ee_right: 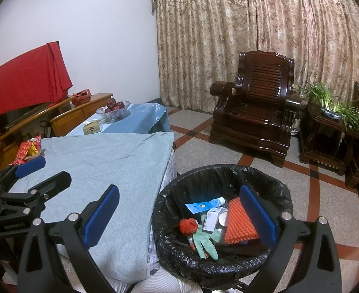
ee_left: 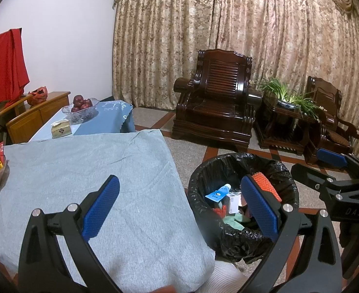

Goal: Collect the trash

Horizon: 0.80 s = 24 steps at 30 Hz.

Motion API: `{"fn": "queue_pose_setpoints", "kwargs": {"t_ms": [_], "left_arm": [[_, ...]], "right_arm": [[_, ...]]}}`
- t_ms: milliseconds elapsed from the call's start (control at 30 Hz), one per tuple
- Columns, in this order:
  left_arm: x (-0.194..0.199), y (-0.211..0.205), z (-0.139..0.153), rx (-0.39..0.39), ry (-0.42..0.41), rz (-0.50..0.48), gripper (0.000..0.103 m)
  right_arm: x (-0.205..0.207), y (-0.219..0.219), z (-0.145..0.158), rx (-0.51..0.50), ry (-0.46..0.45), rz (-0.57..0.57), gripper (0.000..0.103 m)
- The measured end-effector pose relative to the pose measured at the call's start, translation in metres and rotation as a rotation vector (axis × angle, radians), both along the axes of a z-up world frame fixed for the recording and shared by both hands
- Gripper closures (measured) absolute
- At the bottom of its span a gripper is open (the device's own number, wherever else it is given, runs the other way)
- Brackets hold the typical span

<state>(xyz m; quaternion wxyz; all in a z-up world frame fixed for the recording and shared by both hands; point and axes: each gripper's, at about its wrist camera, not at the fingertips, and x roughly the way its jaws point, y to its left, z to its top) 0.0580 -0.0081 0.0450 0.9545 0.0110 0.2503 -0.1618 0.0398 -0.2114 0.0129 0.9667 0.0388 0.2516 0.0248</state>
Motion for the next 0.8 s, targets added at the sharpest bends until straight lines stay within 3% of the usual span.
{"fn": "queue_pose_setpoints", "kwargs": {"t_ms": [800], "left_arm": [[-0.003,-0.001,-0.015,0.008,0.015,-0.005,0.006]], "right_arm": [[-0.004,-0.002,-0.008,0.002,0.011,-0.002,0.006]]}}
